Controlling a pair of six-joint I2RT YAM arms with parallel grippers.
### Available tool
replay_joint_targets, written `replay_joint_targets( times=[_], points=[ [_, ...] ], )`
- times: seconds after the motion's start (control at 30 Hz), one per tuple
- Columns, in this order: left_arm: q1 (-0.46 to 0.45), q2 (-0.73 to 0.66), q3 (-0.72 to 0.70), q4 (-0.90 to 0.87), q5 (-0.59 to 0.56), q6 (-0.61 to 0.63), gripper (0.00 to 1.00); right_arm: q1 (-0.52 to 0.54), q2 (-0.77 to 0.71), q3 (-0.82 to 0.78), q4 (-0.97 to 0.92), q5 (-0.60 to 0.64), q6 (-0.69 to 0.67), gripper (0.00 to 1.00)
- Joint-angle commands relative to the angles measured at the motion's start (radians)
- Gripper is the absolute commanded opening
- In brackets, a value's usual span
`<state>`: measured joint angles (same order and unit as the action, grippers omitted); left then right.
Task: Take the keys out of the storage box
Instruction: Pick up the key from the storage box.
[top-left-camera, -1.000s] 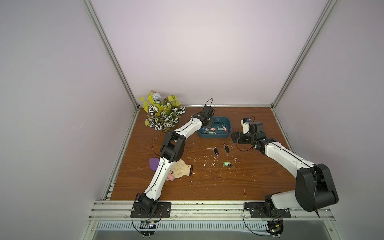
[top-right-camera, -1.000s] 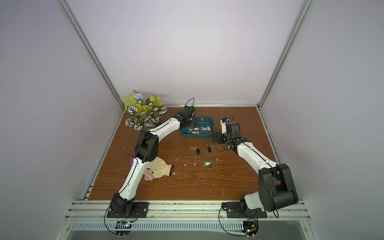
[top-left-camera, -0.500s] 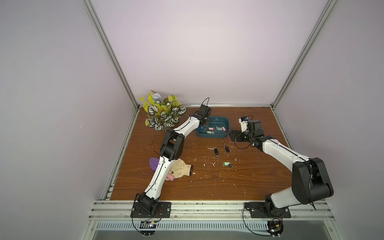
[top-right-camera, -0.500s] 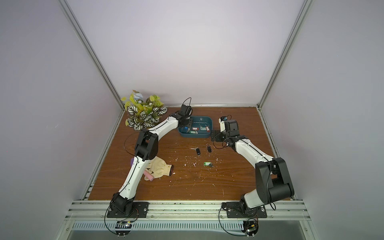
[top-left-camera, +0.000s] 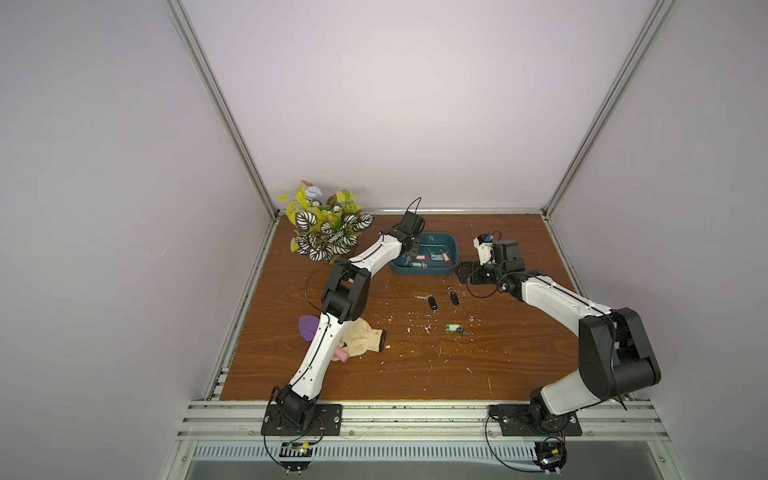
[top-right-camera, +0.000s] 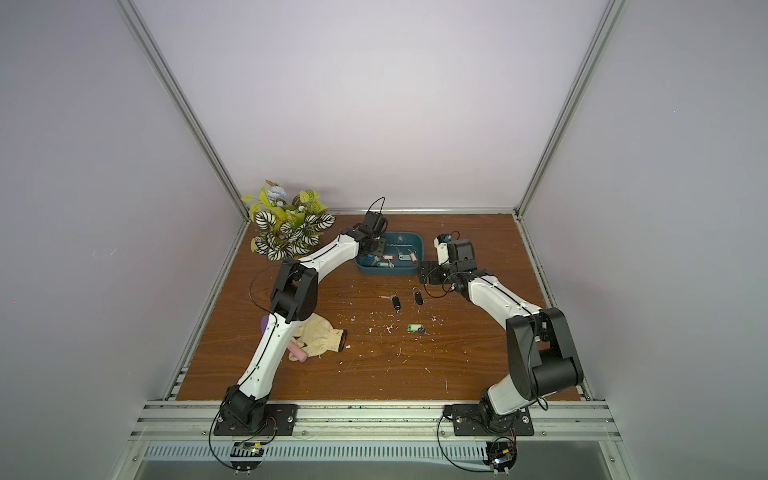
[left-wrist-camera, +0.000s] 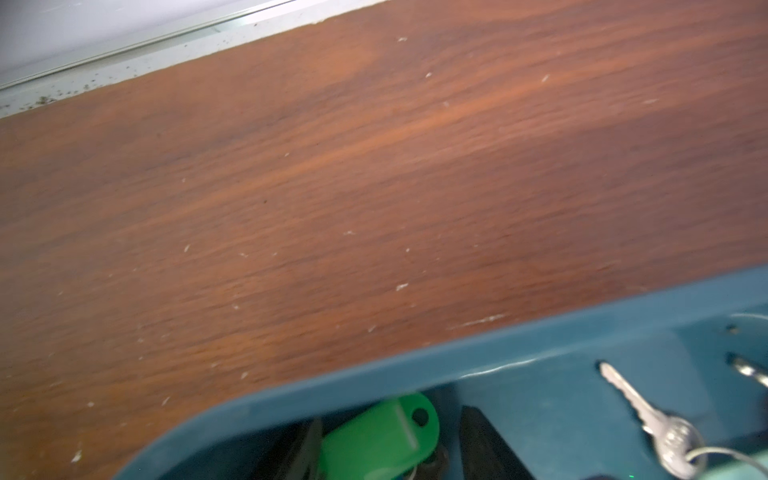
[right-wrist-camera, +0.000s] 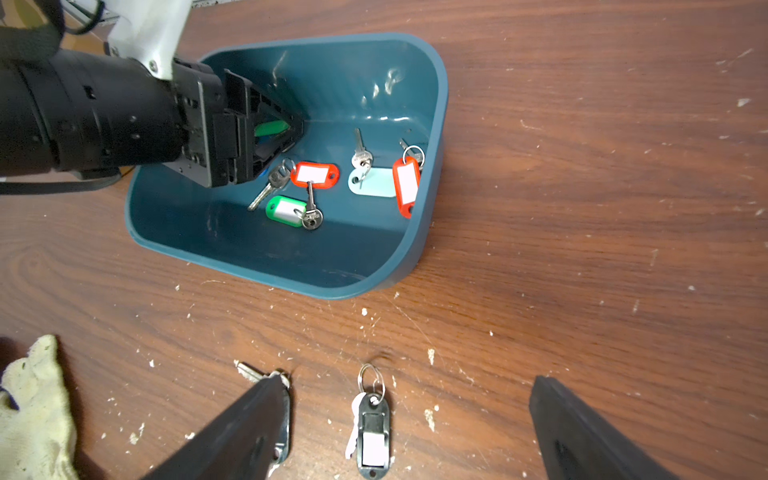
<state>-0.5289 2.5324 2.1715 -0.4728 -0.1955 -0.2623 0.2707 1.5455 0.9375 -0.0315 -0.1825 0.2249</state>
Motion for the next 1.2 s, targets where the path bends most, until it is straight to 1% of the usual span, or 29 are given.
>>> replay_joint_targets(
  times=[0.0,0.5,0.7,0.8,0.9,1.0,1.17],
  points=[
    [-0.007,-0.058,-0.014,-0.020,-0.088,-0.017,0.57,-0.004,-0.002,0.037,0.039,-0.037,0.000,1.00],
    [-0.022,-0.067,-0.009,-0.052,-0.172,-0.035,0.59,-0.004,0.024,0.034,0.064,-0.075,-0.009,1.00],
    [-0.020,-0.053,-0.007,-0.075,-0.183,-0.057,0.60,-0.004,0.028,0.032,0.071,-0.087,-0.008,0.99],
    [-0.008,-0.036,-0.012,-0.079,-0.153,-0.080,0.60,-0.005,0.027,0.031,0.071,-0.092,-0.008,1.00],
    [0.010,-0.016,-0.015,-0.077,-0.111,-0.110,0.58,-0.004,0.025,0.030,0.071,-0.091,-0.009,1.00],
    [0.017,-0.007,-0.009,-0.075,-0.094,-0.118,0.56,-0.004,0.025,0.031,0.071,-0.089,-0.009,1.00],
    [0.017,0.013,0.027,-0.074,-0.049,-0.108,0.48,-0.004,0.033,0.036,0.070,-0.089,-0.009,1.00]
  ],
)
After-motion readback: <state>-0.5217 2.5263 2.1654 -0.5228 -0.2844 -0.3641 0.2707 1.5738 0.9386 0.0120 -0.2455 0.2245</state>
